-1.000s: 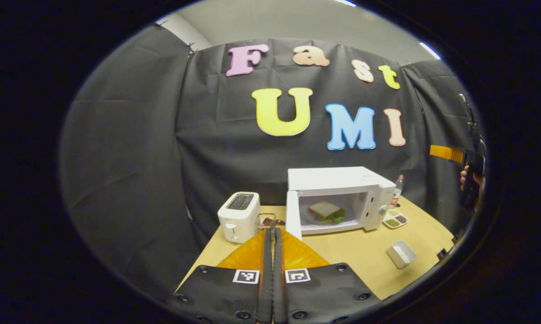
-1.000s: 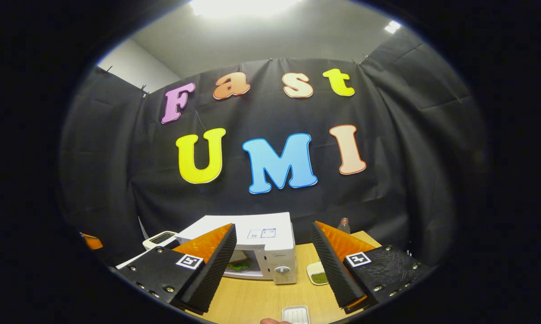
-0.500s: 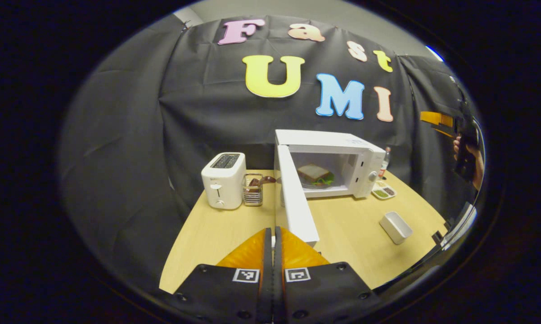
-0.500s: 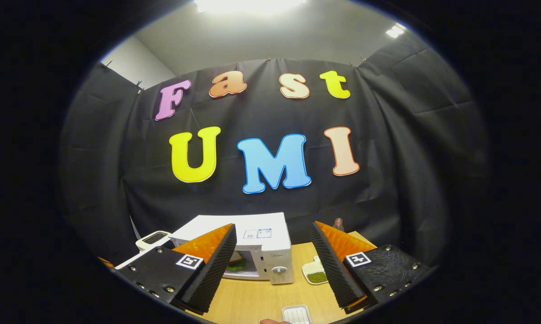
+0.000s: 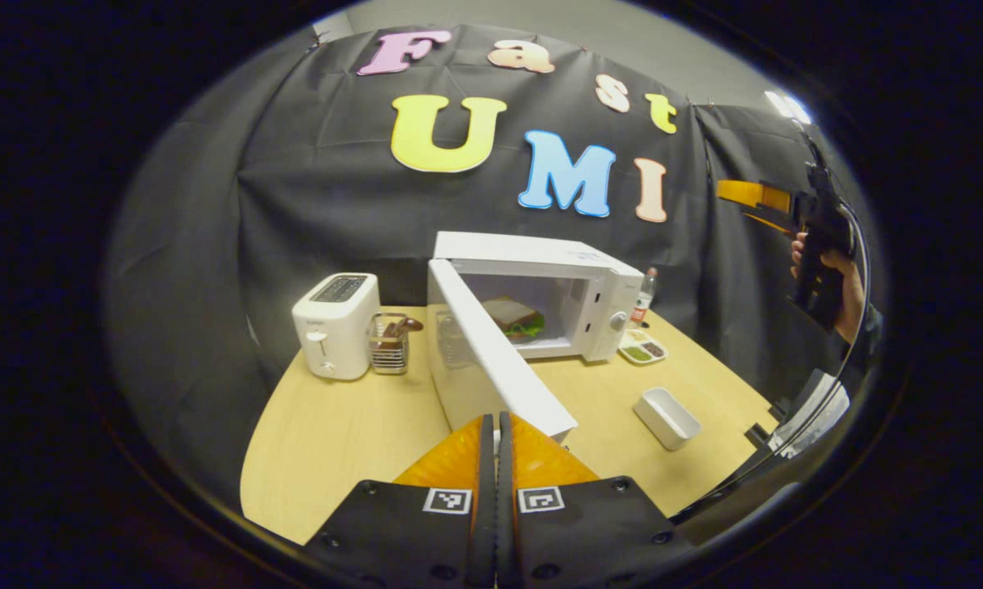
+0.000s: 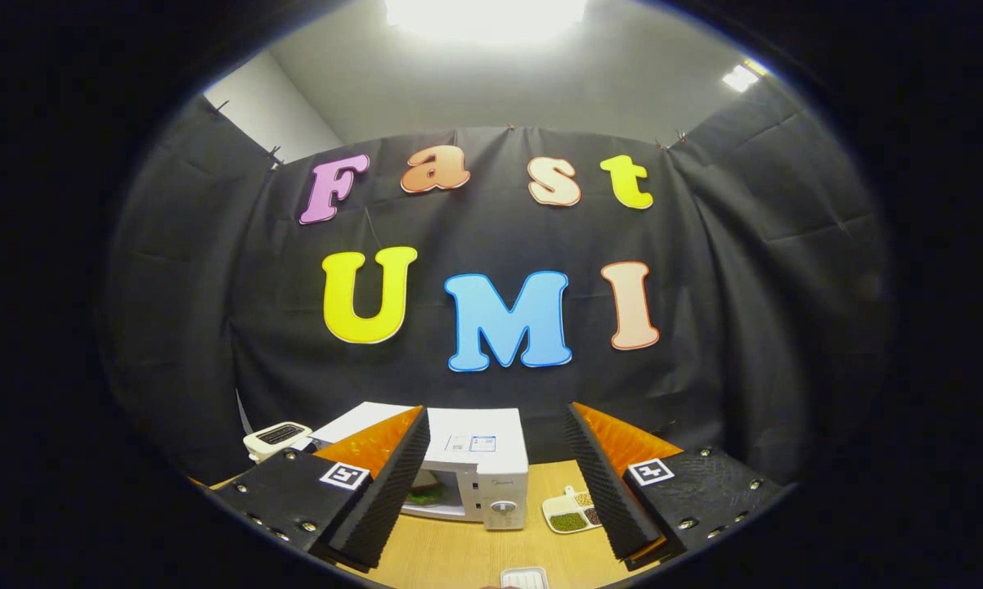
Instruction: Open the microwave oven with the left hand, put the food in, and close the microwave oven.
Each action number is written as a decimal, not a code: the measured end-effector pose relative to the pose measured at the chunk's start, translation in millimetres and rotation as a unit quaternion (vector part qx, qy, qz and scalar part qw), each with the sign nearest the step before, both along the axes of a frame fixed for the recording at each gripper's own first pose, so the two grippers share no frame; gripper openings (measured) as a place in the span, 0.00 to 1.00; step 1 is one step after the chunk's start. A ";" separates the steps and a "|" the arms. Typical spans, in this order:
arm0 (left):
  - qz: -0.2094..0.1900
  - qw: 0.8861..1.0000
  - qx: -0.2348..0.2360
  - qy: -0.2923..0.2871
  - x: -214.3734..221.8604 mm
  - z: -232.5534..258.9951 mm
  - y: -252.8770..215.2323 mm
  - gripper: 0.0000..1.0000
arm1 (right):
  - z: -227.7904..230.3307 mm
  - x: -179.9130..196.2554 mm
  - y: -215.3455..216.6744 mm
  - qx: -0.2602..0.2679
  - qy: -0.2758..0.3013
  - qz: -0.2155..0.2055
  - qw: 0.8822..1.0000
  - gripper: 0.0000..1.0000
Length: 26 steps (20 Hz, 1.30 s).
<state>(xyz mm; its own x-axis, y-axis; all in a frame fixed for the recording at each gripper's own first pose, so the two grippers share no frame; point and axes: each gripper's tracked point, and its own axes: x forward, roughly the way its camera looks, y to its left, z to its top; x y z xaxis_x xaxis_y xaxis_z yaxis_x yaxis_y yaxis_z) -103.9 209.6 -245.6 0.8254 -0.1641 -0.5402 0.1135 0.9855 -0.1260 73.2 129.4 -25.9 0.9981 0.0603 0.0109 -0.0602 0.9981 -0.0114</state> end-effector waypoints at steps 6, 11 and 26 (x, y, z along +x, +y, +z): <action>-0.031 0.999 -0.022 0.005 31.5 -5.5 -71.5 0.07 | 4.7 12.5 -21.3 -0.002 0.003 0.021 1.000 0.99; -0.051 0.998 -0.022 0.000 69.7 -6.8 -126.7 0.09 | 2.1 24.1 -58.4 0.008 0.009 0.016 1.000 0.99; -0.034 0.998 -0.052 0.004 162.5 -22.6 -200.4 0.07 | -10.4 31.1 -152.9 0.008 0.022 -0.020 1.000 0.99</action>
